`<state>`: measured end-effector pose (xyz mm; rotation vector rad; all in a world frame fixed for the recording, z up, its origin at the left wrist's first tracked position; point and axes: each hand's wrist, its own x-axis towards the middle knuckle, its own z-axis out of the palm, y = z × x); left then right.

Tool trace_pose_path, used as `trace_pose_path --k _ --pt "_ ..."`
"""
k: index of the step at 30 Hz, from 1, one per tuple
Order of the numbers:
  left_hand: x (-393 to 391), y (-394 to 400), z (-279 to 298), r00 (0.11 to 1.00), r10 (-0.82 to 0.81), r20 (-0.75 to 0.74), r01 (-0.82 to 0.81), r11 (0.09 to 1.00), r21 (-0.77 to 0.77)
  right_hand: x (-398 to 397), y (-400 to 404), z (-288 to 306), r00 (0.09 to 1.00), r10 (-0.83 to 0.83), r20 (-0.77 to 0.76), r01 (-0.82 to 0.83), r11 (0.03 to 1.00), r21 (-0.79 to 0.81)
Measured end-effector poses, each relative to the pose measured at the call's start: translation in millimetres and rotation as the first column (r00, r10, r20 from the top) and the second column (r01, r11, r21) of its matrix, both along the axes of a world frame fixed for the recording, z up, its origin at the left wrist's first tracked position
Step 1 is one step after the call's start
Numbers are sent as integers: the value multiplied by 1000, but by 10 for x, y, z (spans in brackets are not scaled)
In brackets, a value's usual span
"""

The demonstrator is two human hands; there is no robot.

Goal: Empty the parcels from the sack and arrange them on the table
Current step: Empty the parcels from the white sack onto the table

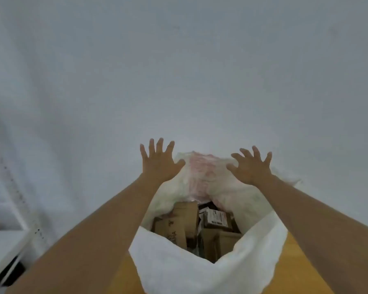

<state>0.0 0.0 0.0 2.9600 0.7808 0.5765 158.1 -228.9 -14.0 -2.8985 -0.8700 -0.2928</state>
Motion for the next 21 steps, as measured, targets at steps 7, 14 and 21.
trace_pose_path --k 7,14,21 --pt "-143 207 -507 900 121 -418 -207 964 -167 148 -277 -579 969 -179 -169 151 975 -166" --pt "-325 287 -493 852 -226 -473 -40 872 -488 268 -527 -650 948 -303 -97 255 905 -339" --pt "-640 -46 3 550 -330 -767 -138 870 -473 436 -787 -683 842 -477 -250 435 876 -206"
